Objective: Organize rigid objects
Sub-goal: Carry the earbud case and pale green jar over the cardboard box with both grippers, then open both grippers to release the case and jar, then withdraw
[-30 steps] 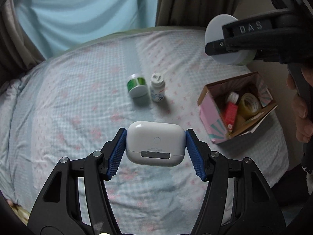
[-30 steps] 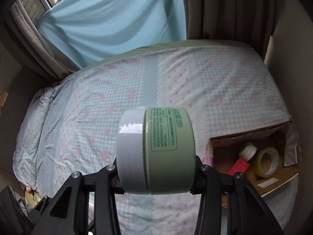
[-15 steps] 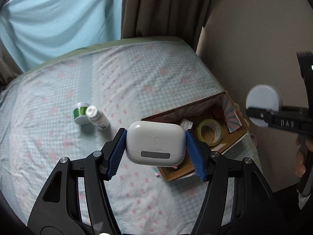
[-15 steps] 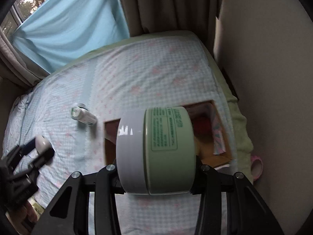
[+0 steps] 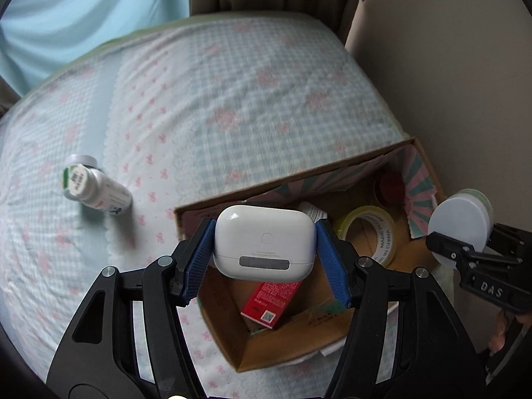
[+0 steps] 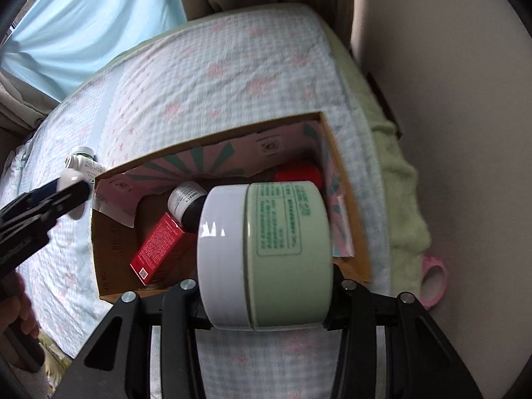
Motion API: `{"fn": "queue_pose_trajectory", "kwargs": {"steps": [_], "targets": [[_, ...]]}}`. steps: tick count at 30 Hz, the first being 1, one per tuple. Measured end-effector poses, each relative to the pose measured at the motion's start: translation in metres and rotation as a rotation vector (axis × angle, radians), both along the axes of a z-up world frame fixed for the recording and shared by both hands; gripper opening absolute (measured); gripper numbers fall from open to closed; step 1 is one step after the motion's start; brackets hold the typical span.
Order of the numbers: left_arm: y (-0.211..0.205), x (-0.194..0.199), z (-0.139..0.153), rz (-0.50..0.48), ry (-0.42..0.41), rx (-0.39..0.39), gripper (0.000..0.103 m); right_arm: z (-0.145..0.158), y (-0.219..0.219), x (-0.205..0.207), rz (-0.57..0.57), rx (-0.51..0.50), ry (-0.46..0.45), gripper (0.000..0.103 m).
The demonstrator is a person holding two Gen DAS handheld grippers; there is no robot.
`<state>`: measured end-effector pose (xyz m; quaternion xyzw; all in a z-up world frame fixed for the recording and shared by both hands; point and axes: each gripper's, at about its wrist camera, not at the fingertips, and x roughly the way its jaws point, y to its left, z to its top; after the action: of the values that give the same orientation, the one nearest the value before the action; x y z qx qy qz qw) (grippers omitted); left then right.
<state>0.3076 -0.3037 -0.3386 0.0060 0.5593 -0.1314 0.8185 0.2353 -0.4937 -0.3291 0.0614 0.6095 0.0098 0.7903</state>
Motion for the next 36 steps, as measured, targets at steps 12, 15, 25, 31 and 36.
{"fn": "queue_pose_trajectory", "kwargs": {"steps": [12,15,25,31,36], "targets": [[-0.01,0.02,-0.063,-0.018,0.084,0.07,0.058,-0.056,0.02,0.022,0.038,0.058,0.069,0.04],[-0.014,0.021,-0.061,-0.039,0.067,0.087,0.058,-0.059,0.023,0.024,0.049,0.061,0.083,0.04],[-0.01,0.023,-0.042,-0.056,0.059,0.05,0.103,-0.039,0.024,0.007,0.116,-0.029,-0.012,0.103],[0.004,0.017,-0.028,-0.028,0.056,0.056,0.103,-0.034,0.015,0.0,0.074,-0.008,-0.03,0.103],[0.013,0.01,-0.016,-0.011,0.058,0.057,0.103,-0.024,0.016,-0.001,0.062,-0.008,-0.033,0.103]]}}
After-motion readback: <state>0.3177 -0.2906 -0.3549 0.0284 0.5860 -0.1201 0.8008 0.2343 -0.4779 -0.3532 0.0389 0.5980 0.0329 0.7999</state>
